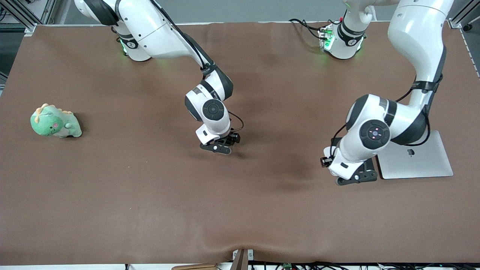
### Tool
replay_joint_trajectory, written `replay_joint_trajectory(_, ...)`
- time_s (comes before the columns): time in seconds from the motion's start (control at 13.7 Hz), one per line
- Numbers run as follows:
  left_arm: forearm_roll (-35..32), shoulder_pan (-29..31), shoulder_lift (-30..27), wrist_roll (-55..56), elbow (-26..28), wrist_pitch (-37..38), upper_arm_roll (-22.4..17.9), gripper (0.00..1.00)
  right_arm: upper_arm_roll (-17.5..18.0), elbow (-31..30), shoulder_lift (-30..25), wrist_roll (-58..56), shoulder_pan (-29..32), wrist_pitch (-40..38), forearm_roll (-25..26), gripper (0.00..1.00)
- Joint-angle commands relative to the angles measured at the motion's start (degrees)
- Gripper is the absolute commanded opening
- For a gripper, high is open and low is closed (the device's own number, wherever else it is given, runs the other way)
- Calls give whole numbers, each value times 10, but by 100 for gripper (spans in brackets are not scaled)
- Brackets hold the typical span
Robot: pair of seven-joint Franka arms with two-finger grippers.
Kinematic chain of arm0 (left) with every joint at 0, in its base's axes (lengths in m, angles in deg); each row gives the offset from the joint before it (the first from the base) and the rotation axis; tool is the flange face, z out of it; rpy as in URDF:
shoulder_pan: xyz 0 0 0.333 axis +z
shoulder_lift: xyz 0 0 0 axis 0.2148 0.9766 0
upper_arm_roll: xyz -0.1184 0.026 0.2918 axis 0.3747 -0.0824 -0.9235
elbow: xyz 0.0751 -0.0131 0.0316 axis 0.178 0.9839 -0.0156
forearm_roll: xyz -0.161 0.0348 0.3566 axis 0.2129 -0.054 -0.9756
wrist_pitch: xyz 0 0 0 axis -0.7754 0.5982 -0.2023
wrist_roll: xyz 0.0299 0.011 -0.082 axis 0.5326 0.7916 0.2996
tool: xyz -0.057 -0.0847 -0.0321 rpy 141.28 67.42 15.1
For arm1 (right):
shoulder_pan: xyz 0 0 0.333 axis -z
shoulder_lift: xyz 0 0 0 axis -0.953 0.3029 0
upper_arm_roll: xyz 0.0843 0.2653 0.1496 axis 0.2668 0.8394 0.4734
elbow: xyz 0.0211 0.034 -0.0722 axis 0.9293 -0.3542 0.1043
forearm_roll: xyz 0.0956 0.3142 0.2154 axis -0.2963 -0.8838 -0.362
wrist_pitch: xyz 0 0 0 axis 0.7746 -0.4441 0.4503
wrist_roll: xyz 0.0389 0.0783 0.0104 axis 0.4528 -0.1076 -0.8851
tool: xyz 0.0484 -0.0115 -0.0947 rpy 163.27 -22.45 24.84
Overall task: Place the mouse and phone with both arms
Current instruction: 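Carry the mouse with the left gripper onto the dark mouse pad, then carry the phone with the right gripper toward the green plush toy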
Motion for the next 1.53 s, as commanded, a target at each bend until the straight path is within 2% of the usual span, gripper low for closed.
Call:
replay_joint_trajectory(0.0, -4, 34, -22, -34, 27, 4, 9, 45, 0, 12, 10, 16, 3, 1, 10, 100)
replay_joint_trajectory(0.07, -4, 42, -22, -43, 29, 4, 9, 45, 0, 12, 10, 19, 3, 1, 10, 88)
replay_joint_trajectory(0.15, -4, 53, -21, -52, 35, 3, 9, 45, 0, 13, 10, 27, 4, 1, 10, 46)
replay_joint_trajectory(0.22, -5, 66, -20, -63, 40, 2, 9, 45, 0, 12, 10, 36, 3, 4, 10, 20)
replay_joint_trajectory(0.29, -5, 81, -20, -80, 48, 0, 9, 45, 0, 12, 10, 43, 4, 9, 9, 5)
replay_joint_trajectory(0.36, -5, 96, -20, -93, 56, -5, 9, 45, 0, 11, 9, 44, 5, 10, 9, 1)
replay_joint_trajectory(0.58, -11, 122, -21, -123, 78, -13, 9, 45, 0, 10, -7, 41, 15, -5, 8, 1)
replay_joint_trajectory(0.8, -12, 130, -21, -134, 109, -54, 9, 45, 0, 10, -62, 15, 55, -86, 8, 0)
replay_joint_trajectory(1.02, -13, 140, -14, -141, 142, -113, 9, 45, 0, 7, -110, -73, 120, -160, 2, 0)
replay_joint_trajectory(1.31, -14, 149, 8, -171, 163, -165, 8, 45, 0, -64, -175, -108, 211, -167, 9, 0)
replay_joint_trajectory(1.46, -14, 157, 22, -202, 163, -185, 7, 45, -1, -106, -210, -191, 250, -166, 11, 0)
